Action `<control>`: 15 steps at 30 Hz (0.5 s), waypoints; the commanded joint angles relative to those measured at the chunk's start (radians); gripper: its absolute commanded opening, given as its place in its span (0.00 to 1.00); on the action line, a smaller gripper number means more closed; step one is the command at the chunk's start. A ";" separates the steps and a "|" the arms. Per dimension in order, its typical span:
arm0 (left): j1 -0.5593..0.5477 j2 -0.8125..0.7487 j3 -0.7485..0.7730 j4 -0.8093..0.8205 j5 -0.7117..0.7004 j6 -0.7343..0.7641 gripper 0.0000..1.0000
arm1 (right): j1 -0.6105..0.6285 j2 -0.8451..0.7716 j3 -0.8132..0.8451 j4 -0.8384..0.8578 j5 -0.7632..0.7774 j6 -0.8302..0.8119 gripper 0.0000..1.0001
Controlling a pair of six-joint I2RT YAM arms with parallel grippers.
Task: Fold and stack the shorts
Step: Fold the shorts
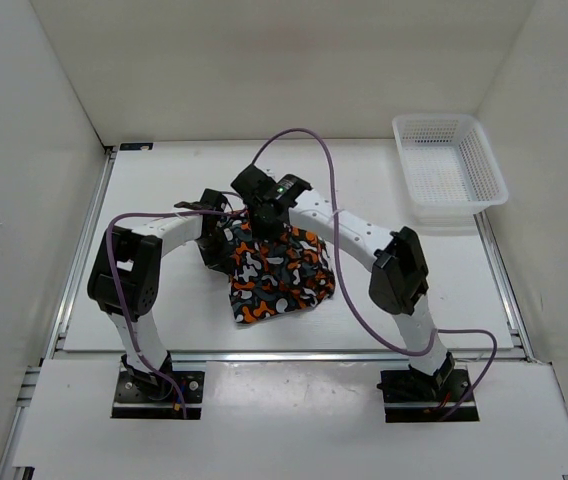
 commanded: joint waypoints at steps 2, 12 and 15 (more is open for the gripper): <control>-0.005 -0.038 0.023 0.010 0.004 0.004 0.11 | 0.013 0.008 0.075 0.021 -0.022 0.019 0.00; 0.064 -0.153 0.072 -0.071 0.006 0.044 0.27 | 0.024 0.040 0.043 0.120 -0.123 0.028 0.09; 0.073 -0.162 0.094 -0.094 0.015 0.044 0.71 | 0.033 0.024 0.027 0.217 -0.240 -0.005 0.39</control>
